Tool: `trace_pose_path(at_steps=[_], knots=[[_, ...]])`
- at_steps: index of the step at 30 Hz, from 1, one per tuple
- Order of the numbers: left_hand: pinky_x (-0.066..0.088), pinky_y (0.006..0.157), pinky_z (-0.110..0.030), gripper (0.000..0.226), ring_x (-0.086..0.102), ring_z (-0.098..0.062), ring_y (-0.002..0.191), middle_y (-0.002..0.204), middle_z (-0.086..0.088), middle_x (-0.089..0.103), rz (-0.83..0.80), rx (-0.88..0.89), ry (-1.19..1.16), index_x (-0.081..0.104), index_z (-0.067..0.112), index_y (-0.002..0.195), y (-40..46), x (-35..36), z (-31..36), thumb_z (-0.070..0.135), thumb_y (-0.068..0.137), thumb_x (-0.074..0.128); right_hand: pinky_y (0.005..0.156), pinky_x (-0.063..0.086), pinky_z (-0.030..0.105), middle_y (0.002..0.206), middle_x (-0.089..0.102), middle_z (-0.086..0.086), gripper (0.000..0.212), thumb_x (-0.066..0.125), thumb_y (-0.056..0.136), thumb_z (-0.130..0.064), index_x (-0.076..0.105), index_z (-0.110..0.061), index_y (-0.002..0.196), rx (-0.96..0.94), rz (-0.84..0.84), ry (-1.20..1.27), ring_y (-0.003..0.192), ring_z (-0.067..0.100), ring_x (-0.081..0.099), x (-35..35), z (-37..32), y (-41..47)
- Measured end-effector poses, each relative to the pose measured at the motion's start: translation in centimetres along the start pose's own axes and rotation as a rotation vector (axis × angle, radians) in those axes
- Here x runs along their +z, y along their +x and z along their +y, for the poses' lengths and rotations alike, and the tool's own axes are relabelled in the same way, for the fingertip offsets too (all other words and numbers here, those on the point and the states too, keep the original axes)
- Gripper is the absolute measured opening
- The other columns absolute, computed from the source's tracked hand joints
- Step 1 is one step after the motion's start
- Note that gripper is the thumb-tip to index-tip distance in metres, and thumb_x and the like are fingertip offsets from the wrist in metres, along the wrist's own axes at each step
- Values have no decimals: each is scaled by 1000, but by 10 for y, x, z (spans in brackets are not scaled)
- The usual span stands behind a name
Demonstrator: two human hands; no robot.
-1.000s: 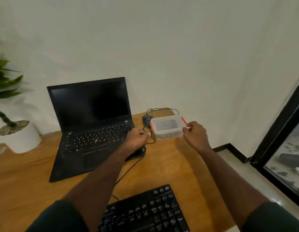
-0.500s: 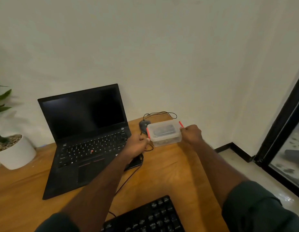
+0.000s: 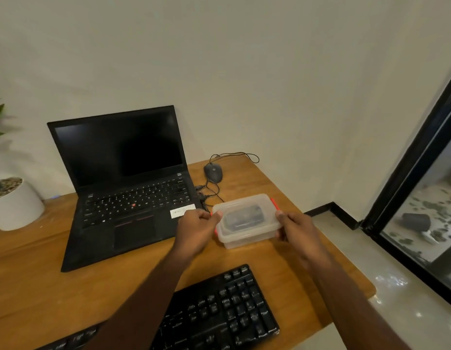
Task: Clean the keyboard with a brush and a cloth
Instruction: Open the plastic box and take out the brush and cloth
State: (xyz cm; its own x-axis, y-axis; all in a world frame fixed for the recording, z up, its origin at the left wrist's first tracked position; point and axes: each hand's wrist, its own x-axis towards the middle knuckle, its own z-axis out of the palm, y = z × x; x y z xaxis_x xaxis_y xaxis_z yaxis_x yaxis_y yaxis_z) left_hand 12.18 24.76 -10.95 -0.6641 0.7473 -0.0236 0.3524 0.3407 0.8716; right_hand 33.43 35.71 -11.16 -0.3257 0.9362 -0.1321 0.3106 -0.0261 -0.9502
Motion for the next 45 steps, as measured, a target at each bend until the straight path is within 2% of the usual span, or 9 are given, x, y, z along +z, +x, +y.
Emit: trace_pose_path(at_steps=[6, 11, 14, 18, 27, 31, 35, 40, 45], knots=[[55, 57, -31, 14, 60, -15, 52, 69, -12, 72, -21, -21, -127, 70, 12, 88, -18, -2, -7, 25, 88, 76, 63, 51, 28, 70, 67, 5, 32, 56, 101, -35, 71, -9, 87, 5, -6, -28, 67, 17, 62, -1, 13, -18], [54, 52, -32, 15, 60, -18, 53, 68, -15, 72, -41, -72, -223, 70, 7, 91, -16, -1, -8, 20, 88, 76, 60, 47, 23, 78, 69, 1, 33, 56, 100, -41, 67, -17, 82, -120, 68, -182, 73, 14, 66, 7, 9, -2], [44, 48, -29, 18, 61, -24, 57, 69, -19, 71, -68, -123, -281, 71, 6, 92, -14, 1, -13, 22, 88, 76, 62, 46, 20, 82, 68, 0, 29, 52, 103, -35, 66, -16, 87, -190, 114, -162, 77, 13, 66, 13, 18, 0], [45, 48, -32, 16, 58, -29, 58, 73, -26, 70, -79, -146, -320, 71, 3, 88, -10, 2, -13, 19, 89, 75, 59, 44, 14, 81, 68, -4, 29, 48, 105, -30, 67, -17, 88, -275, 156, -173, 73, 5, 64, 15, 25, 0], [46, 49, -35, 15, 57, -30, 58, 76, -30, 68, -83, -147, -358, 71, 3, 87, -9, 3, -16, 17, 89, 74, 65, 57, 32, 76, 71, -2, 36, 51, 102, -41, 71, -20, 81, -210, 103, -318, 74, 15, 69, 1, 31, 16], [47, 49, -34, 18, 58, -30, 59, 75, -26, 70, -81, -154, -367, 71, 2, 85, -11, 2, -15, 19, 88, 76, 67, 51, 23, 90, 67, -3, 13, 59, 98, -29, 68, -19, 97, -210, 252, -378, 83, 12, 64, 1, 27, 13], [46, 48, -32, 26, 57, -27, 55, 68, -21, 70, -49, -178, -361, 71, 0, 82, -13, -1, -16, 23, 83, 81, 72, 56, 25, 93, 66, -5, 10, 58, 100, -28, 66, -22, 101, -269, 289, -332, 82, 9, 63, 2, 18, 8], [45, 46, -29, 25, 58, -24, 54, 71, -22, 71, -45, -184, -379, 71, -2, 83, -14, -2, -14, 21, 83, 81, 67, 52, 20, 94, 62, -9, 24, 62, 98, -36, 66, -18, 113, -296, 225, -373, 85, 10, 65, 11, 12, 6], [44, 45, -28, 17, 58, -19, 52, 72, -21, 71, -66, -201, -362, 72, -3, 82, -12, -4, -14, 12, 91, 71, 61, 47, 11, 110, 69, 2, 34, 57, 101, -32, 62, -11, 127, -302, 216, -388, 88, 11, 64, 18, 14, 2]])
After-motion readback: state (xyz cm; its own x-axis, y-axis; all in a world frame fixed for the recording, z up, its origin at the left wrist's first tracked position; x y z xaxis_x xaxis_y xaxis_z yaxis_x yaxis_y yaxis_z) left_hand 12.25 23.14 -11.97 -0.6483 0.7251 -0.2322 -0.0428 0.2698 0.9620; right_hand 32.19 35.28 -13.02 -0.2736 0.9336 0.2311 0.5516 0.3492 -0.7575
